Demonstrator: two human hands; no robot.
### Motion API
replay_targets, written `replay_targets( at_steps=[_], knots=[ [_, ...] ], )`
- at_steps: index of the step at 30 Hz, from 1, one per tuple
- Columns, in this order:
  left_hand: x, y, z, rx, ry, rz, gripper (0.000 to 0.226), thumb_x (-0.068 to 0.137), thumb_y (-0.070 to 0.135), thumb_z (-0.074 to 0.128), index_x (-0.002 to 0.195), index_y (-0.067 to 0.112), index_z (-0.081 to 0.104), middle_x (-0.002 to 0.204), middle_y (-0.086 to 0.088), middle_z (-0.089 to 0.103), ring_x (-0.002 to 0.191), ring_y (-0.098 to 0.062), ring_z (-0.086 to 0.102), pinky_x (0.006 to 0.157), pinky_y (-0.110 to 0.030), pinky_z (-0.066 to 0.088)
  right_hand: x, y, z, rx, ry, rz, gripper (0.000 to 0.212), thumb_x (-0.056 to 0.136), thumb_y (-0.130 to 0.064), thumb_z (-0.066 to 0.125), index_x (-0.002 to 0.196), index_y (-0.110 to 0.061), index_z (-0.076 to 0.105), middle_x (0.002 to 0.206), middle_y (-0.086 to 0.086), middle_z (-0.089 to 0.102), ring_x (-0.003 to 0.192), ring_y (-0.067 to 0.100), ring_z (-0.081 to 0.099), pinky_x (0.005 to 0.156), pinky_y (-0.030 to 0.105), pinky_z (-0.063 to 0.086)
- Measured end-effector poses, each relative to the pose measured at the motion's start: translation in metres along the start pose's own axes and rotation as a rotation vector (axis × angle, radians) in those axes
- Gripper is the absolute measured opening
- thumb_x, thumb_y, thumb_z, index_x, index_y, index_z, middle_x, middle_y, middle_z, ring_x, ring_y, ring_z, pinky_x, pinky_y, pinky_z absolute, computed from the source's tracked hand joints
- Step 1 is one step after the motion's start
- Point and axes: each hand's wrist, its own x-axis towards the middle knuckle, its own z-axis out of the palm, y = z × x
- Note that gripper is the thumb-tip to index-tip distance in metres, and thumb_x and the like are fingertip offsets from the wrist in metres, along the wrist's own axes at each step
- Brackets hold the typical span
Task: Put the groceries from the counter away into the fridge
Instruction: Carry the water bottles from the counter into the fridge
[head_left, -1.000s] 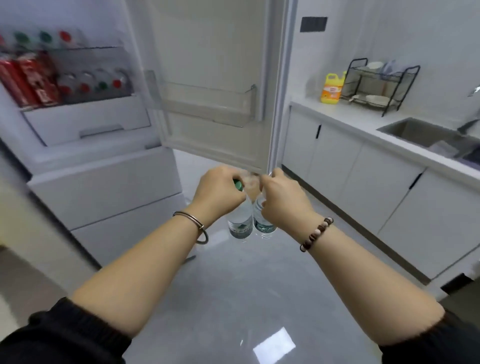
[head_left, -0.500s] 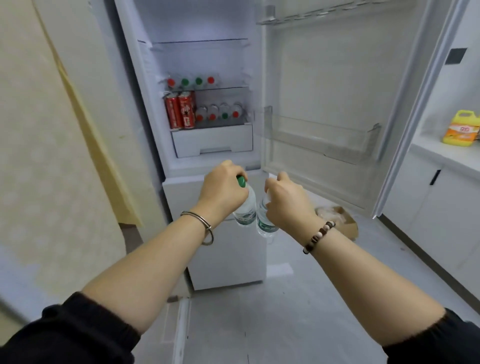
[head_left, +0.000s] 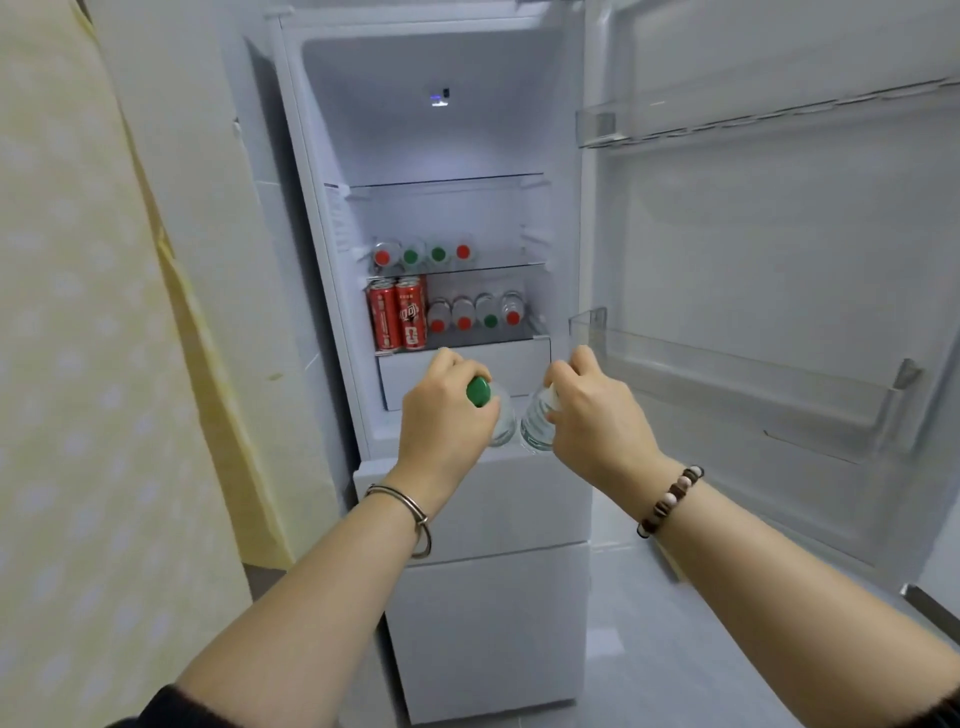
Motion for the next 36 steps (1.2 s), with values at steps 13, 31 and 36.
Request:
replay_targets(
  at_steps=[13,31,36],
  knots=[
    [0.129,-0.059,0.109,0.037,0.085,0.012,0.014,0.072,0.005,0.072,0.085,0.007,0.070,0.086,-0.002,0.058,0.071,-0.011,0.050,0.061,-0.011,0.037,0.143,0.088,0.082,0.101,0.164,-0.159,0.028,0.060,0.019,0.064,0.077,0.000,0.053,0.083,0.016,0.047,0.039,0.027,0.030,0.034,0.030,0.032],
    [0.297,-0.155,0.183,-0.169,0.423,0.326,0.014,0.069,0.005,0.075,0.081,0.005,0.068,0.083,-0.005,0.057,0.071,-0.008,0.049,0.065,-0.008,0.043,0.311,0.105,0.159,0.078,0.546,-0.034,0.025,0.058,0.018,0.067,0.072,-0.001,0.057,0.083,0.013,0.050,0.041,0.022,0.035,0.033,0.026,0.034],
    [0.341,-0.188,0.216,-0.197,0.382,0.405,0.017,0.070,0.003,0.078,0.083,0.003,0.067,0.084,-0.008,0.057,0.067,-0.009,0.051,0.066,-0.014,0.044,0.351,0.105,0.175,0.021,0.604,0.030,0.029,0.059,0.017,0.071,0.077,-0.002,0.060,0.083,0.011,0.051,0.046,0.014,0.033,0.041,0.009,0.021]
  ],
)
